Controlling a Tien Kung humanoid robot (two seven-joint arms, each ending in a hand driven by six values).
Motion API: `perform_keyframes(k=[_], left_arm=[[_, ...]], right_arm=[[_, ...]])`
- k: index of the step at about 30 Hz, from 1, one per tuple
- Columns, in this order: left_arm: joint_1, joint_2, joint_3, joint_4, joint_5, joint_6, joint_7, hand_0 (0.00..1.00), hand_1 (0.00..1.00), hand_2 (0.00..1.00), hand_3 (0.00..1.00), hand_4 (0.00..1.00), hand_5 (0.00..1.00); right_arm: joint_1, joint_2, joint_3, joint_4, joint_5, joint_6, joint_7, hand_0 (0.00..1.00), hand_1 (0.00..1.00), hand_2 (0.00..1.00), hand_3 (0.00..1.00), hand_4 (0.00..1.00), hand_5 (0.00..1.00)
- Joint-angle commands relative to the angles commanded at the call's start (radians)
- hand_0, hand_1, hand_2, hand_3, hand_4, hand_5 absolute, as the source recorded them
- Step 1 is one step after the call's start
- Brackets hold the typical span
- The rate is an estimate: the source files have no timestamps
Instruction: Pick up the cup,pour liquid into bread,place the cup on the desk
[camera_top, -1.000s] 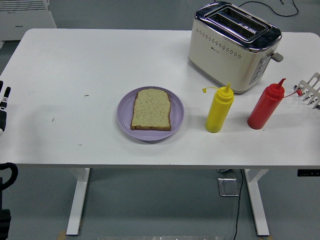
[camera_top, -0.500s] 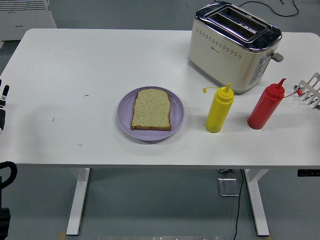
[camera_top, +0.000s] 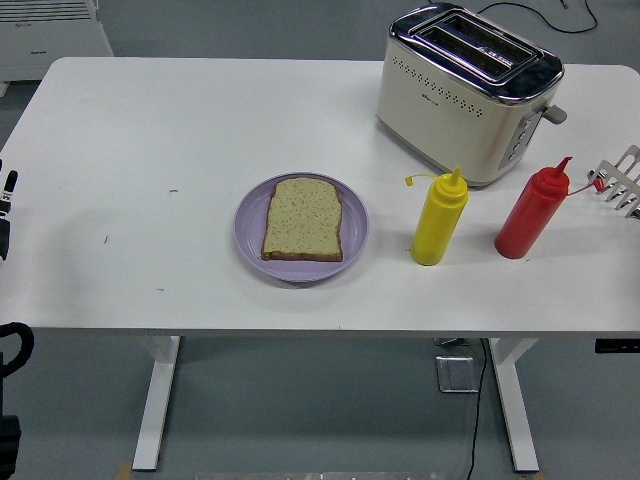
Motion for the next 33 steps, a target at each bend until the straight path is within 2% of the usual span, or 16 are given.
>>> perform_keyframes(k=[33], left_arm=[[0.000,0.000,-0.001,0.000,0.002,-0.004,0.001,0.782,0.733,0.731,0.661,0.519,0.948]], right_arm=[[0.008,0.006,-0.003,-0.009,0.028,0.008,0.003,0.740,0.688,0.708,0.782,0.598,0.576]])
